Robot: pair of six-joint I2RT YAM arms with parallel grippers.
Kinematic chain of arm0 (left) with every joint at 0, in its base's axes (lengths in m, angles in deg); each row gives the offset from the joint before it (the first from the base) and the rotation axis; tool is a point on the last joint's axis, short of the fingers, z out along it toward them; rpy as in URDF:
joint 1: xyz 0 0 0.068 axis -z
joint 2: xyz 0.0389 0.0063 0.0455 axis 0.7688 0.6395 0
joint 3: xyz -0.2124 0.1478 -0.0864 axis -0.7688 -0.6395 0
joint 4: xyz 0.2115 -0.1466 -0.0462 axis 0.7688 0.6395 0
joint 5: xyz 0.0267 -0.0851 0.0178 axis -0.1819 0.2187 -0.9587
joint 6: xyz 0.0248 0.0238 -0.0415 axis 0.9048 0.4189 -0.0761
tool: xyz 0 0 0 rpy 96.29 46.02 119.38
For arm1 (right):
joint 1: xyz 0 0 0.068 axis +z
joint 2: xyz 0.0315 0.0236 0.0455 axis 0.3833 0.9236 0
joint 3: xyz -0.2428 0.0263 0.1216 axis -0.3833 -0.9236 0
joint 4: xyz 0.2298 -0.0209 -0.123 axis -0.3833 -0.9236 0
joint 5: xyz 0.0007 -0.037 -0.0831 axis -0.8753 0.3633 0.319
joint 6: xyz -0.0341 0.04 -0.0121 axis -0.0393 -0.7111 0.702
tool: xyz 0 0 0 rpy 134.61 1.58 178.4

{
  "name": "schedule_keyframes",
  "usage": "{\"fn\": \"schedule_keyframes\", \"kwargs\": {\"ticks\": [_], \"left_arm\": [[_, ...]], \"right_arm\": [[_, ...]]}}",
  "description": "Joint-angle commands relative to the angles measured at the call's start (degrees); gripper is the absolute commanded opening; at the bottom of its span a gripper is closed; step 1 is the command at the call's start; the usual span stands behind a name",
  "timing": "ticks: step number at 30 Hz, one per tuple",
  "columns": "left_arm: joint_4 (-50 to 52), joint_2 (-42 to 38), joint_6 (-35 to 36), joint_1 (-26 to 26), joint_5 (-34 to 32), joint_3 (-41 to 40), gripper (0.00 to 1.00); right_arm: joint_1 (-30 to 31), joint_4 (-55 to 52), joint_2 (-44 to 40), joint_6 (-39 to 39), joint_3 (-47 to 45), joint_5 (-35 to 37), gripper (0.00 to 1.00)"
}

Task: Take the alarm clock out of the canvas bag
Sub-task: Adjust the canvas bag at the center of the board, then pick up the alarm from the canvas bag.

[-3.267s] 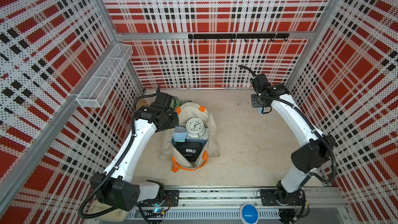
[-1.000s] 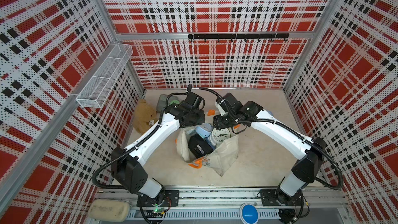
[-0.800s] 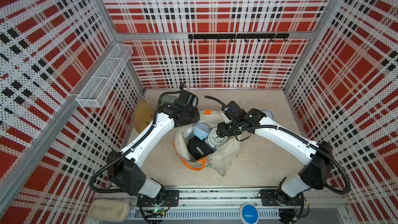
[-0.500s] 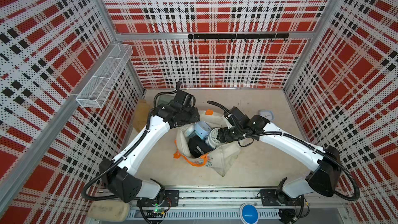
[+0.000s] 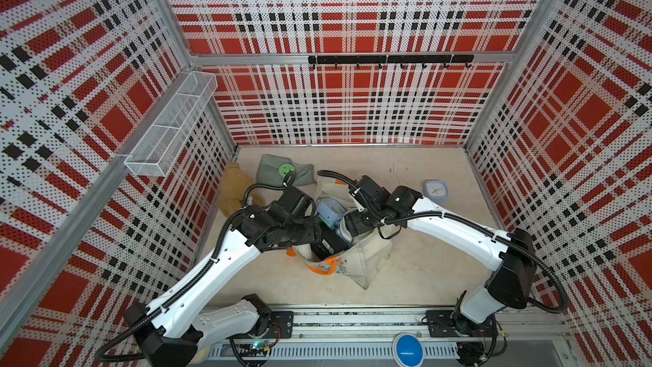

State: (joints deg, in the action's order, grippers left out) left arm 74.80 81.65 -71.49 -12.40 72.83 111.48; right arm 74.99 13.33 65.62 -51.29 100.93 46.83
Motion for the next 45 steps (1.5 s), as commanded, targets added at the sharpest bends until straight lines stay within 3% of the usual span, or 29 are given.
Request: {"fn": "schedule_keyframes", "kwargs": {"ticks": [1,6,10,14,20,32,35,42,45], "left_arm": [[2.6,-2.3,0.0,-2.2,-3.5,3.0,0.78],[2.5,-5.5,2.6,-6.9,-4.7,6.4,0.88],[2.1,-9.3,4.2,-8.9,-7.2,8.6,0.99],[1.6,-12.7,5.7,-9.3,-10.4,9.4,0.99],[1.4,-13.1,5.4,-11.2,-7.9,7.3,0.99],[-1.4,-13.2,4.8,-11.8,-5.5,5.0,0.99],[-2.0,-12.6,4.7,-11.8,-5.1,5.1,0.99],[-3.4,-11.3,4.0,-11.8,-4.1,5.9,0.99],[-3.9,-11.2,4.1,-11.8,-3.8,6.0,0.99]], "right_arm": [[0.4,6.7,-0.5,8.8,1.8,1.1,0.82],[0.7,16.6,-1.1,16.3,-0.2,0.1,0.83],[2.0,16.6,3.6,17.9,3.6,1.8,0.85],[5.2,12.7,10.4,20.6,9.3,7.1,0.87],[8.8,9.9,18.1,22.1,14.5,14.2,0.87],[9.4,11.2,23.0,20.0,15.3,26.2,0.8],[9.3,11.5,24.0,20.1,15.3,27.2,0.78],[9.3,11.6,24.8,19.5,15.4,25.8,0.54],[9.3,13.1,24.6,19.3,14.1,24.9,0.51]]}}
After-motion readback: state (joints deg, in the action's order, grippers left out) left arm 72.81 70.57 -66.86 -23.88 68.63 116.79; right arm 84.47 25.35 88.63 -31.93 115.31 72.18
